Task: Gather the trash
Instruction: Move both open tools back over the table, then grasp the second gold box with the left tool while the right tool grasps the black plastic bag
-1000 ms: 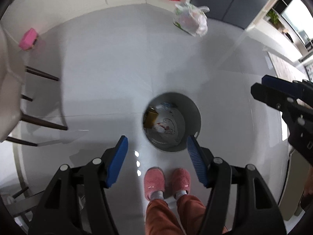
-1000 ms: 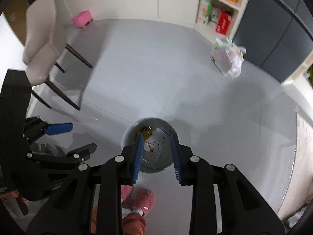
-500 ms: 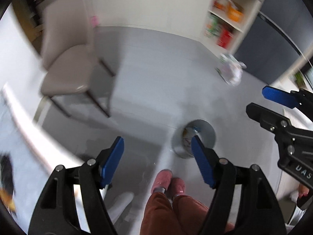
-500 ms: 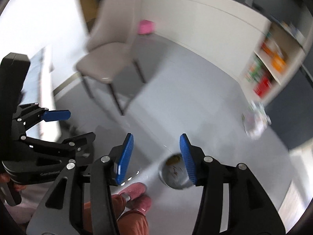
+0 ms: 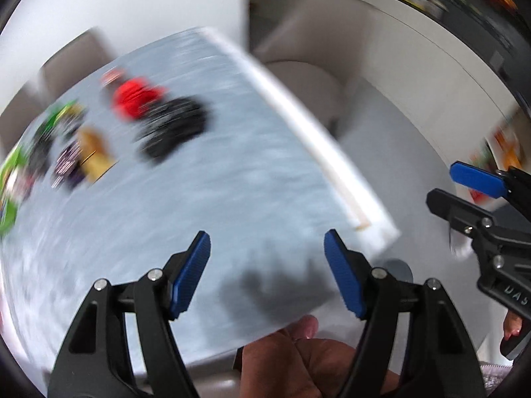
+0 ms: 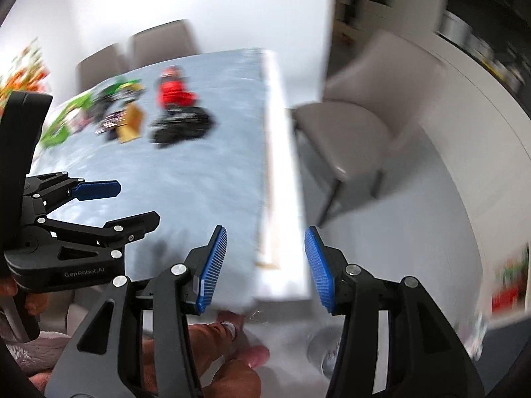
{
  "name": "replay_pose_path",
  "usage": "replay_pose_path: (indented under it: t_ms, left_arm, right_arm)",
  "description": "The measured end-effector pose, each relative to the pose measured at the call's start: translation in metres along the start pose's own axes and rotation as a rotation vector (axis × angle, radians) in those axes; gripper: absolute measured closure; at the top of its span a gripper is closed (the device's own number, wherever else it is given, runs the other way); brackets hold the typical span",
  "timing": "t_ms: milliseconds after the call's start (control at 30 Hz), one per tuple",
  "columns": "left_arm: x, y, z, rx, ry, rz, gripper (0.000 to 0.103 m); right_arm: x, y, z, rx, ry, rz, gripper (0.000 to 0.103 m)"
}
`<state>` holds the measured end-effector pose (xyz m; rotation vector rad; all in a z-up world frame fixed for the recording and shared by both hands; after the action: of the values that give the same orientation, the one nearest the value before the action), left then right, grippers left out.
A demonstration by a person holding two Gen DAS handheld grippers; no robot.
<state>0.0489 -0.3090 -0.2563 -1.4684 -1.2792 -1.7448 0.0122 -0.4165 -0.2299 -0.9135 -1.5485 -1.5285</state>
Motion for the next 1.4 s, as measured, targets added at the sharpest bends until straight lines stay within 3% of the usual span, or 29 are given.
replay_pose_path:
  t_ms: [233,500,733,967,1133,1267,1300,1367,1400]
  left_arm:
    - [0.016,-0.008,0.125,0.233,0.069,-0.016,0.032]
    - [0.004,0.03,0.221,0.283,0.08,-0.047,0.032]
    - [-0.03,0.072,0.245,0.279,0.052,-0.038,0.032]
    - [-0.083,0.098,0.254,0.298,0.048,0.019,0.032]
    - [-0.119,0.105,0.261,0.329,0.075,0.063,0.032]
    - [-0.134,0.105,0.262,0.334,0.09,0.086,0.04]
    - [-0.133,0.105,0.26,0.319,0.106,0.078,0.047]
    - [-0.133,0.107,0.257,0.305,0.103,0.075,0.048]
    - [-0.132,0.107,0.256,0.305,0.087,0.074,0.048]
  right_arm:
    - [-0.026,0.077,0.096,0.174,0.085,-0.016,0.055]
    - [-0.072,0.15,0.147,0.172,0.065,-0.026,0.055]
    - [-0.112,0.185,0.149,0.126,0.019,0.005,0.048]
    - [-0.165,0.206,0.14,0.095,-0.004,0.056,0.047]
    - [-0.201,0.207,0.131,0.083,-0.024,0.117,0.043]
    - [-0.219,0.2,0.128,0.087,-0.014,0.156,0.042]
    - [-0.221,0.199,0.128,0.088,-0.011,0.158,0.042]
    - [-0.221,0.199,0.129,0.097,-0.006,0.158,0.06]
    - [-0.221,0.199,0.13,0.101,0.0,0.161,0.063]
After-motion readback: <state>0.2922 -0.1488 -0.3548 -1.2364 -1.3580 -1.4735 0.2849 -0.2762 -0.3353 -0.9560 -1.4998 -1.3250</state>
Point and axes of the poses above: each gripper's, at about its wrist camera, not at the fingertips, and x roughly against the way its jaws point, z to its left, y to its top, the point moved 5 cm from there along -x, roughly the way its jaws point, and after that the axes turned 9 degrees about z, right-handed, at the moved point
